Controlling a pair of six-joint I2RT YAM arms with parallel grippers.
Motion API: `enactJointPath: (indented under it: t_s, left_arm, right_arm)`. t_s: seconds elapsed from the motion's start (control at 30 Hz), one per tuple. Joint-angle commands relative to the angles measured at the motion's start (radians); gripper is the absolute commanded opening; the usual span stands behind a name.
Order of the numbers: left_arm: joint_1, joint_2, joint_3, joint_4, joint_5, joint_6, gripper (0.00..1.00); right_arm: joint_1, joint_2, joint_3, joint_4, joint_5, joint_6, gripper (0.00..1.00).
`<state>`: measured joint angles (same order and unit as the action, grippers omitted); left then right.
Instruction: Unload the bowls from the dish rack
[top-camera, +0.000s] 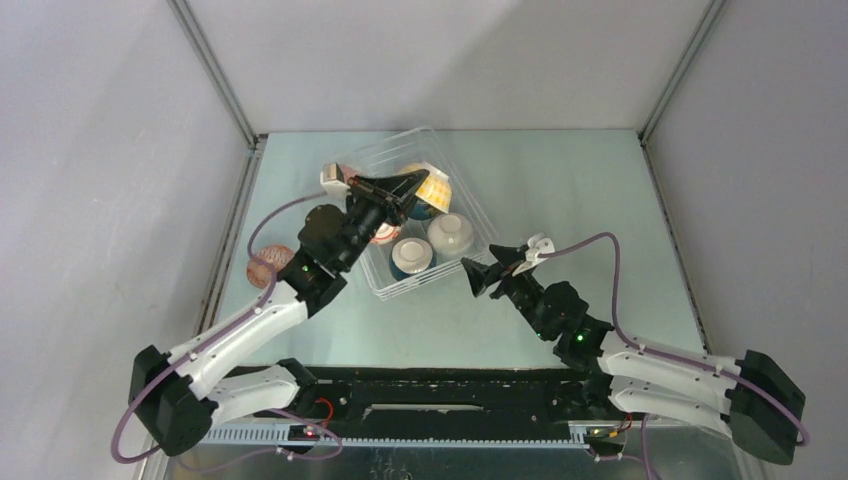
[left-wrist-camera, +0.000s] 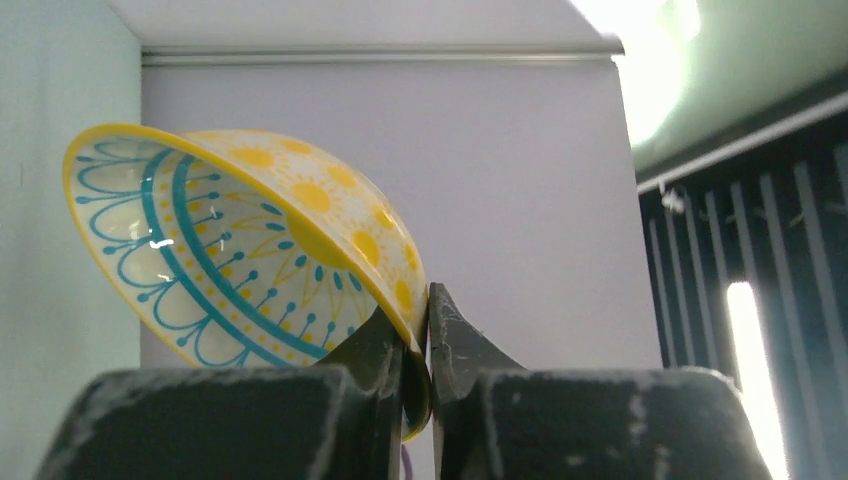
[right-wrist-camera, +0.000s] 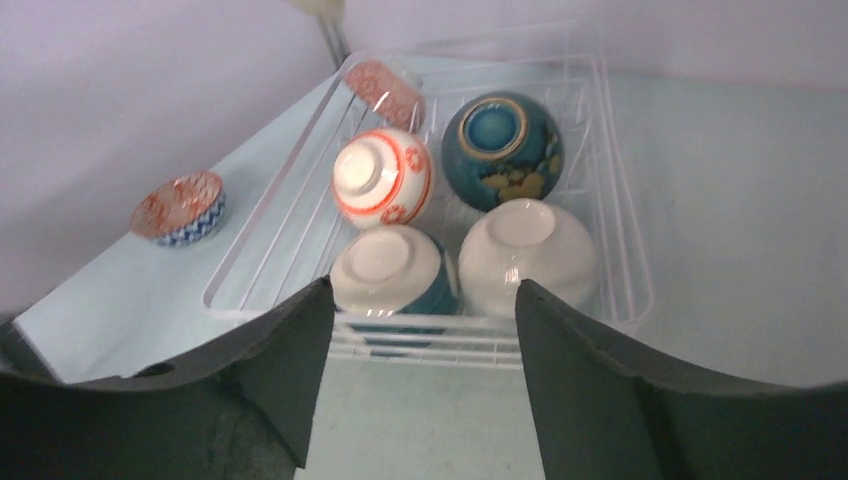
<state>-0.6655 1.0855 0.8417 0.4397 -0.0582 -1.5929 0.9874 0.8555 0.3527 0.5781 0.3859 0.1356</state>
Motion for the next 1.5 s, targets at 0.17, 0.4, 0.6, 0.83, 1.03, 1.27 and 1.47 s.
enactJointPath:
  t_s: [0.17, 0.4, 0.6, 0.83, 1.03, 1.27, 1.47]
  left_arm:
    - [-0.144, -0.075, 0.094, -0.349, -0.388, -0.339, 0.00]
    - [-0.184, -0.062, 0.109, -0.416, -0.461, -0.406, 0.00]
    - [-0.186, -0.051, 0.122, -0.420, -0.473, -0.420, 0.00]
    - [-0.186, -0.037, 0.122, -0.433, -0.459, -0.482, 0.00]
    - [-0.187, -0.045, 0.125, -0.487, -0.490, -0.498, 0.00]
    - [-0.187, -0.033, 0.125, -0.504, -0.495, -0.525, 0.21]
    - [-0.186, -0.017, 0.118, -0.535, -0.469, -0.555, 0.62]
  right_arm:
    - [0.021, 0.184, 0.113, 0.367, 0.090, -0.027, 0.73]
    - [0.033, 0.306, 0.188, 0.455, 0.090, -0.099, 0.74]
    - [0.059, 0.357, 0.209, 0.501, 0.084, -0.187, 0.74]
    - [0.065, 0.466, 0.282, 0.538, 0.190, -0.266, 0.66]
    - [0.077, 0.597, 0.332, 0.676, 0.288, -0.374, 0.45]
    - [0.102, 0.700, 0.399, 0.800, 0.428, -0.519, 0.11]
    - [0.093, 0.748, 0.438, 0.825, 0.493, -0.577, 0.00]
